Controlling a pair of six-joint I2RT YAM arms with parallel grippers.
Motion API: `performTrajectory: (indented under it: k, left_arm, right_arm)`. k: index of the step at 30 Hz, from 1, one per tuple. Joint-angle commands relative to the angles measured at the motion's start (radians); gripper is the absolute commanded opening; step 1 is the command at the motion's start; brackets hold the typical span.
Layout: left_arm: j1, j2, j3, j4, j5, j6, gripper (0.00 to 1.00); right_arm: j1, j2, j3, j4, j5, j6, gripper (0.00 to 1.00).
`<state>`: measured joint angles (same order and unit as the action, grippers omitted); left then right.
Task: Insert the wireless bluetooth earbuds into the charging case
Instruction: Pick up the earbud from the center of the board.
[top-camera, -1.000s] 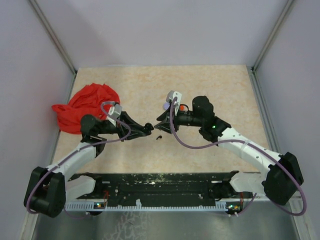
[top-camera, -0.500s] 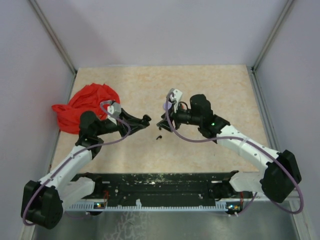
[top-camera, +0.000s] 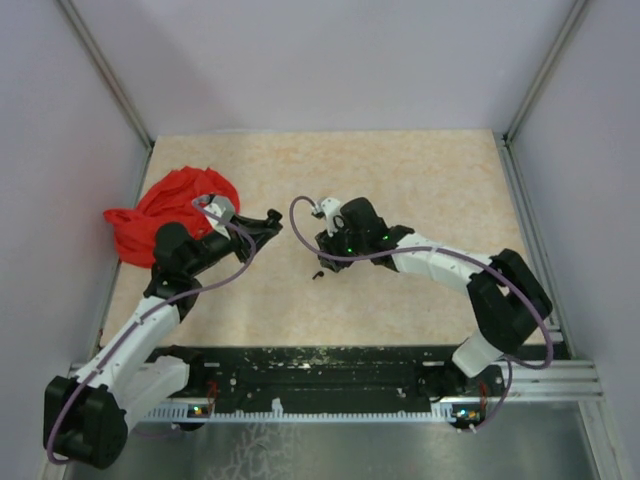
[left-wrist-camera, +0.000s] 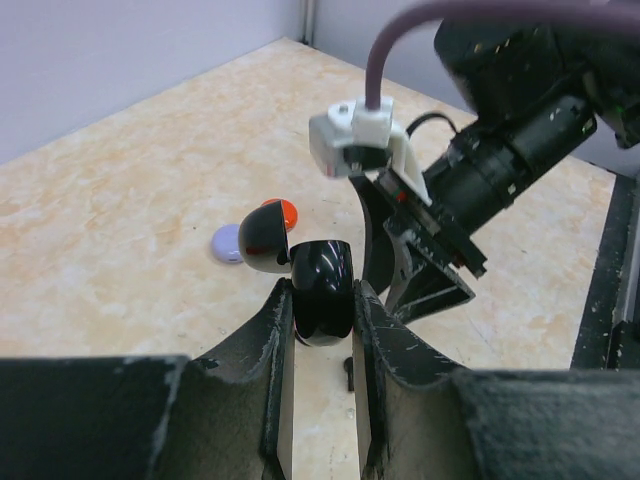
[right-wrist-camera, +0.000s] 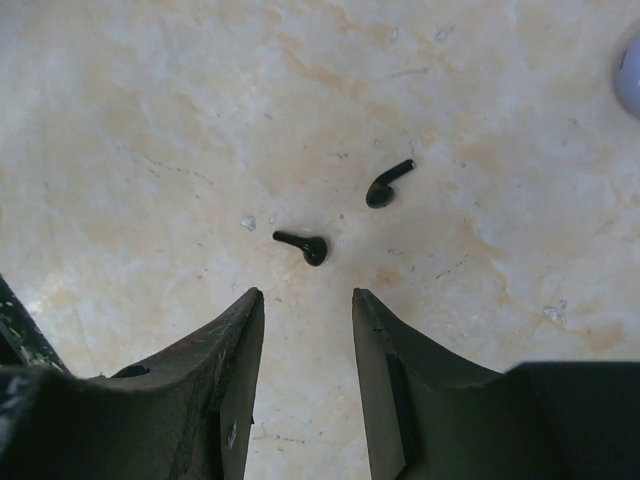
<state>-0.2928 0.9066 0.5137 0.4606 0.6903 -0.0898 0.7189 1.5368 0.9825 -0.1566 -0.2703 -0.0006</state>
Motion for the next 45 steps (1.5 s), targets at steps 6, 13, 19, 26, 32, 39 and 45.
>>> performTrajectory:
  k: [6, 13, 19, 26, 32, 39, 45]
  left_arm:
    - [0.023, -0.01, 0.012, -0.017, -0.048, -0.009, 0.0]
    - [0.029, -0.013, 0.013, -0.013, -0.037, -0.017, 0.0]
    - [0.033, -0.019, 0.009, -0.011, -0.047, -0.022, 0.0]
    - [0.037, -0.018, 0.008, -0.007, -0.048, -0.029, 0.0]
    - [0.039, -0.016, 0.008, -0.005, -0.046, -0.036, 0.0]
    - [0.041, -0.014, 0.006, -0.003, -0.042, -0.036, 0.0]
    - [0.043, -0.009, 0.002, 0.013, -0.03, -0.04, 0.0]
  right_arm:
    - [0.041, 0.155, 0.046, 0.016, 0.077, -0.075, 0.39]
    - [0.053, 0.216, 0.049, 0.057, 0.067, -0.11, 0.4]
    - [0.068, 0.253, 0.062, 0.071, 0.06, -0.141, 0.41]
    - [0.081, 0.286, 0.076, 0.065, 0.063, -0.173, 0.4]
    - [0.091, 0.308, 0.091, 0.046, 0.074, -0.188, 0.33]
    - [0.099, 0.298, 0.085, 0.006, 0.106, -0.205, 0.27]
    - [0.099, 0.255, 0.073, -0.014, 0.116, -0.202, 0.16]
